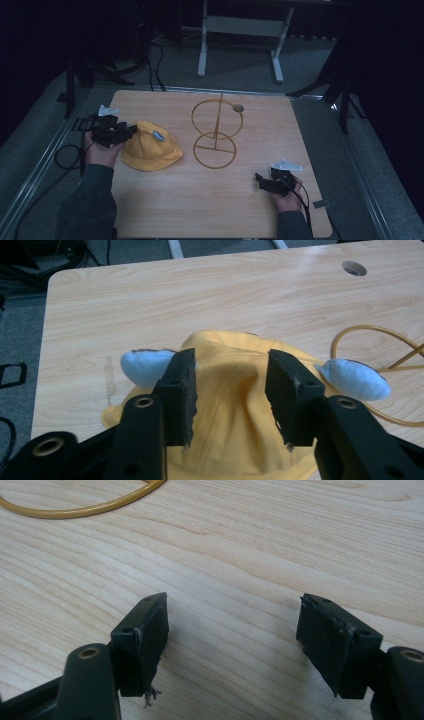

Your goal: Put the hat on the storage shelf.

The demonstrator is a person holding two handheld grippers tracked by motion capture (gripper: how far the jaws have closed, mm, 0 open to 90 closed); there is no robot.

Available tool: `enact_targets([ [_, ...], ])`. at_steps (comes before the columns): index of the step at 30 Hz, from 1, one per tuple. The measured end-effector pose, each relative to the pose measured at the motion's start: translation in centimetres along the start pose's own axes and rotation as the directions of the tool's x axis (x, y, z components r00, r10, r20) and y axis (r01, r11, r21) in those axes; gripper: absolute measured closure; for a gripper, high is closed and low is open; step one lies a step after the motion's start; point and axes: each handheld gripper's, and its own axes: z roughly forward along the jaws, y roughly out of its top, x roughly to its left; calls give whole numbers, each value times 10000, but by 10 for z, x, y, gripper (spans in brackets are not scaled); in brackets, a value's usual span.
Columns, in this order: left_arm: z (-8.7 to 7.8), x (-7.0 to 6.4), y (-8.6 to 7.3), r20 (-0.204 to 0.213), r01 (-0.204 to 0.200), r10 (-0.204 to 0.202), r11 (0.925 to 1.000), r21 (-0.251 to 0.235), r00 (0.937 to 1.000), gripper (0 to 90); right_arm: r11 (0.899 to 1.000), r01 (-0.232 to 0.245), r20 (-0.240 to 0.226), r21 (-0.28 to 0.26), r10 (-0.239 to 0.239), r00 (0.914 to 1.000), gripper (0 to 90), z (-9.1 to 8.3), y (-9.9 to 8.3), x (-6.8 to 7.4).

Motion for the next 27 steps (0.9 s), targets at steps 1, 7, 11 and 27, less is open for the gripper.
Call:
enact_targets([
  [1,0,-1,1,-19,-5,5,10000,11,10000,542,10000,-1,-1,0,1,10000,286,0,0,0],
  [7,4,-7,8,-1,-230,230,9997,5,9997,523,10000,5,-1,-3,-5,10000,286,0,0,0],
  [11,7,-13,14,-14,-229,229,9997,93,9997,505,10000,4,-3,-2,-4,10000,286,0,0,0],
  [27,30,-41,12,-1499,-466,538,9976,517,9872,290,10000,-4,-3,2,4,10000,286,0,0,0],
])
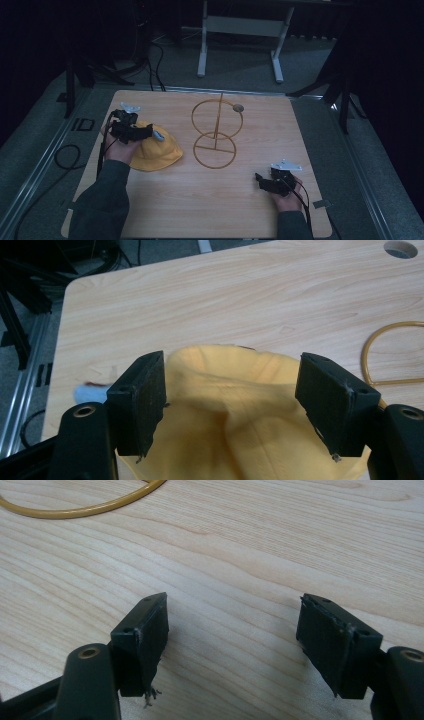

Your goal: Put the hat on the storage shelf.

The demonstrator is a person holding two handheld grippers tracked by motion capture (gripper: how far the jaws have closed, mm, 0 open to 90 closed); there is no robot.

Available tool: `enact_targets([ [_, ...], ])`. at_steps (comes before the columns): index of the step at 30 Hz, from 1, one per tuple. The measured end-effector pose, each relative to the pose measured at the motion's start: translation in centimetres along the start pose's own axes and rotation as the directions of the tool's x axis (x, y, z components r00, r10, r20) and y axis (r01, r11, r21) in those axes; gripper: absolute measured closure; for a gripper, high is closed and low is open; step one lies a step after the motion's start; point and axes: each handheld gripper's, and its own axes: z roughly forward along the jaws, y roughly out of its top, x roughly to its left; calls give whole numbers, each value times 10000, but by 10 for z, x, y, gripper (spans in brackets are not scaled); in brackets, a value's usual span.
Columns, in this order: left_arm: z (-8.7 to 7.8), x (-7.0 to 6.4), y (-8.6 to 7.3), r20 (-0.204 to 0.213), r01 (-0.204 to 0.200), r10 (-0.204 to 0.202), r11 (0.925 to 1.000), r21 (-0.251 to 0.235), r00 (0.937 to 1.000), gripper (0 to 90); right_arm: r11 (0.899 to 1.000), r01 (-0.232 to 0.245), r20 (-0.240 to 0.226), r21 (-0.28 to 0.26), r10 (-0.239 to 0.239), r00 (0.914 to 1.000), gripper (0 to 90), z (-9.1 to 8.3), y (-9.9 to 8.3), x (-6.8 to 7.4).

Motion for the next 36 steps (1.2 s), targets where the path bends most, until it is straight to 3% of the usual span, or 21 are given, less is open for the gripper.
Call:
enact_targets([
  [5,2,-7,-7,-156,234,-232,9996,145,9996,293,10000,4,1,-1,-4,10000,286,0,0,0],
  [11,1,-2,-16,-55,674,-672,9966,469,9977,322,10000,3,-1,-1,-3,10000,286,0,0,0],
  [16,5,6,-23,-7,902,-905,9923,843,9959,426,10000,0,0,0,0,10000,286,0,0,0],
  [17,7,10,-25,187,1068,-1089,9900,924,9939,452,10000,4,2,-1,-4,10000,286,0,0,0],
  [21,5,12,-25,521,1236,-1281,9889,829,9904,476,10000,3,0,0,-3,10000,286,0,0,0],
  [25,1,10,-20,594,1422,-1460,9878,640,9875,426,10000,-2,0,2,2,10000,286,0,0,0],
  [26,-1,9,-15,541,1734,-1755,9840,401,9830,426,10000,3,1,0,-3,10000,285,0,0,0],
  [27,-2,9,-13,487,1873,-1888,9817,344,9808,359,10000,10,0,-5,-10,10000,286,0,0,0],
  [30,4,10,-6,345,2481,-2498,9675,483,9677,292,10000,11,1,-5,-11,10000,286,0,0,0],
  [32,6,10,-5,324,2594,-2614,9642,553,9647,275,10000,11,-2,-6,-11,10000,285,0,0,0],
  [34,10,8,-5,285,3050,-3071,9504,613,9512,252,10000,11,0,-4,-11,10000,285,0,0,0],
  [35,11,8,-4,278,3180,-3200,9462,596,9470,245,10000,8,2,-3,-8,10000,285,0,0,0],
  [36,11,8,-4,278,3180,-3200,9462,596,9470,240,10000,8,2,-3,-8,10000,285,0,0,0],
])
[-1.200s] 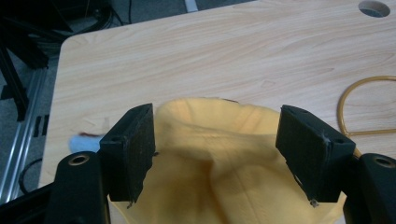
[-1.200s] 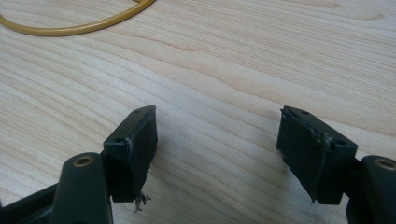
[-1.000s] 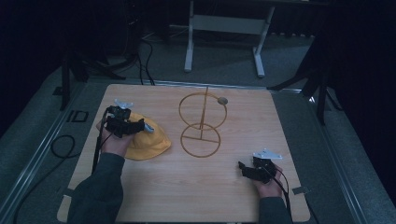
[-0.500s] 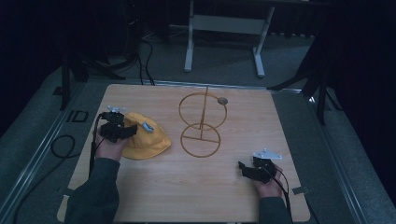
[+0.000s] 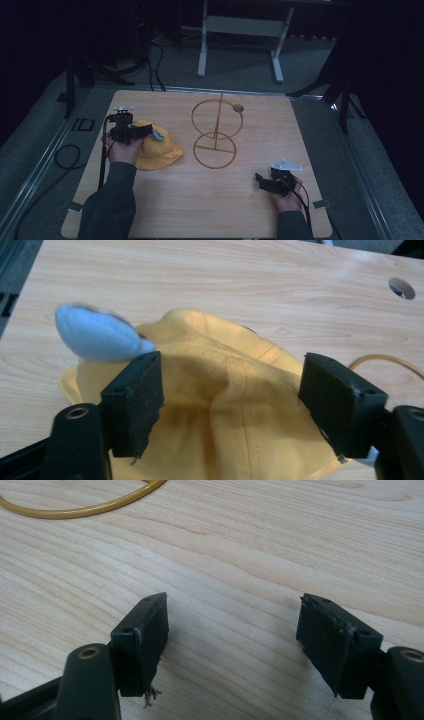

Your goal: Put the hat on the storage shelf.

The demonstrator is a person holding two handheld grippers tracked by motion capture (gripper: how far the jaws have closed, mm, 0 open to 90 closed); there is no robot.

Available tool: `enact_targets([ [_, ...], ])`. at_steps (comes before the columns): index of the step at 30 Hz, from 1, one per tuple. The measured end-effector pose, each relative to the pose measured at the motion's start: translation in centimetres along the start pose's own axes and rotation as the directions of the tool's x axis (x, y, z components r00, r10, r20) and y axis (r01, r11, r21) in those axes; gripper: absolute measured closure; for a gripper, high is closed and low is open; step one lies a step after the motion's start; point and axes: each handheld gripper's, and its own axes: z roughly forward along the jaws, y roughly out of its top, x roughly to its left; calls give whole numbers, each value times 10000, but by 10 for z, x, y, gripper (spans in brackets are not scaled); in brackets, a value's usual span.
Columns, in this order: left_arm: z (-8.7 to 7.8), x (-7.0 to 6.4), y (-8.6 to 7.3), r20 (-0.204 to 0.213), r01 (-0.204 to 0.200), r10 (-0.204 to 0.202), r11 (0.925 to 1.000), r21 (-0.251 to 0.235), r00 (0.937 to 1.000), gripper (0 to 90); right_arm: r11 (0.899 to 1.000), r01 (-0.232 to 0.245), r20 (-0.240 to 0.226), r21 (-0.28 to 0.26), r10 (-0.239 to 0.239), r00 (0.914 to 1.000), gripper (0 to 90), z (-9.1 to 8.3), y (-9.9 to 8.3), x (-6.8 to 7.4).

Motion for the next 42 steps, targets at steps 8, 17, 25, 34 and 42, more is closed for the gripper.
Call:
enact_targets([
  [8,6,-7,9,-508,785,-803,9962,-364,9955,184,10000,3,-3,-1,-3,10000,285,0,0,0],
  [17,24,-6,5,-1593,168,-121,9995,285,9871,328,10000,-7,-8,4,7,10000,284,0,0,0],
  [25,17,1,6,-1428,-1012,1096,9927,649,9837,681,10000,-2,-7,3,2,10000,285,0,0,0],
  [34,8,7,7,-526,-2160,2223,9707,1052,9736,825,10000,-6,-5,6,6,10000,285,0,0,0],
  [42,0,8,8,122,-2698,2702,9562,1137,9627,845,10000,-3,-5,4,3,10000,285,0,0,0],
])
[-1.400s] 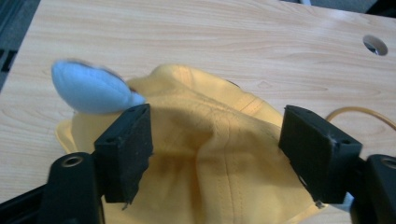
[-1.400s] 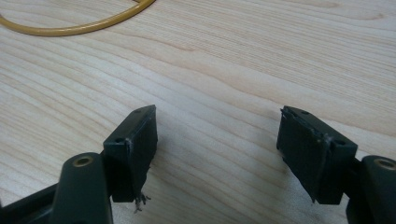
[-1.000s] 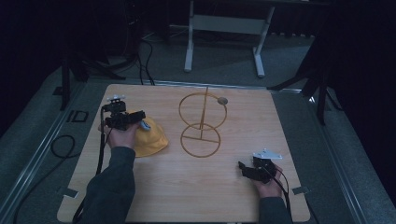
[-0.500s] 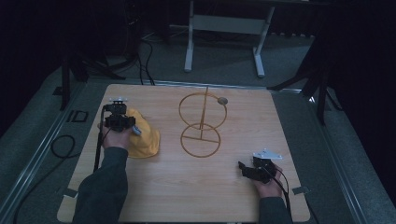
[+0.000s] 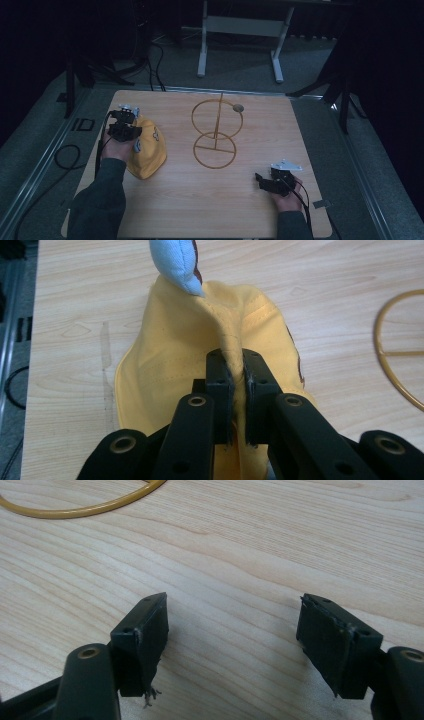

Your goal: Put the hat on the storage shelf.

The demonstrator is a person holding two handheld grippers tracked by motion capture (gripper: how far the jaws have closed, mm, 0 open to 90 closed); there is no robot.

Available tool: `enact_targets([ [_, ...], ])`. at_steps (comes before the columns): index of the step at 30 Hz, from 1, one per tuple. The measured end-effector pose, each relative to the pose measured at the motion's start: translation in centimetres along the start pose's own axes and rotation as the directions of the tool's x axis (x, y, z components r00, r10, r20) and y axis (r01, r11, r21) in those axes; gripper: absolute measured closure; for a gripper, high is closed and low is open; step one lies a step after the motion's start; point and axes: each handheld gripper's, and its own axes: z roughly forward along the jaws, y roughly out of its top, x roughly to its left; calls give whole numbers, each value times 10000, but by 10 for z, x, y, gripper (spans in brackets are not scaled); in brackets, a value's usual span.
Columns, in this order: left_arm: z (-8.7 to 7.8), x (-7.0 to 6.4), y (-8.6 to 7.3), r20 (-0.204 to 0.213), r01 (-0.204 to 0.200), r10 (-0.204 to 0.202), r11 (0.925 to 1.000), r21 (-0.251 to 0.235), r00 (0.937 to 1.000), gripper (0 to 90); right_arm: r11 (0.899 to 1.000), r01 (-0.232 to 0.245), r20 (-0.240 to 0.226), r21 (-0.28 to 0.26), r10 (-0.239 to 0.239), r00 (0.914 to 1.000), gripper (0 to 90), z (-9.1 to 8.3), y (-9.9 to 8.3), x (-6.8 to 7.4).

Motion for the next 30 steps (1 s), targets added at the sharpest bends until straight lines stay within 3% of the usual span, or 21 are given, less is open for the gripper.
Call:
enact_targets([
  [5,-6,-1,2,475,-274,277,9996,-76,9985,846,10000,-2,-1,-1,2,10000,285,0,0,0],
  [14,-19,-6,11,890,-810,848,9957,-457,9924,846,10000,3,-3,-1,-3,10000,285,0,0,0],
  [23,-35,-11,23,1083,-1512,1580,9861,-690,9815,846,10000,-2,2,6,2,10000,284,0,0,0],
  [30,-48,-7,35,1418,-1943,2026,9784,-701,9689,846,10000,4,2,3,-4,10000,284,0,0,0],
])
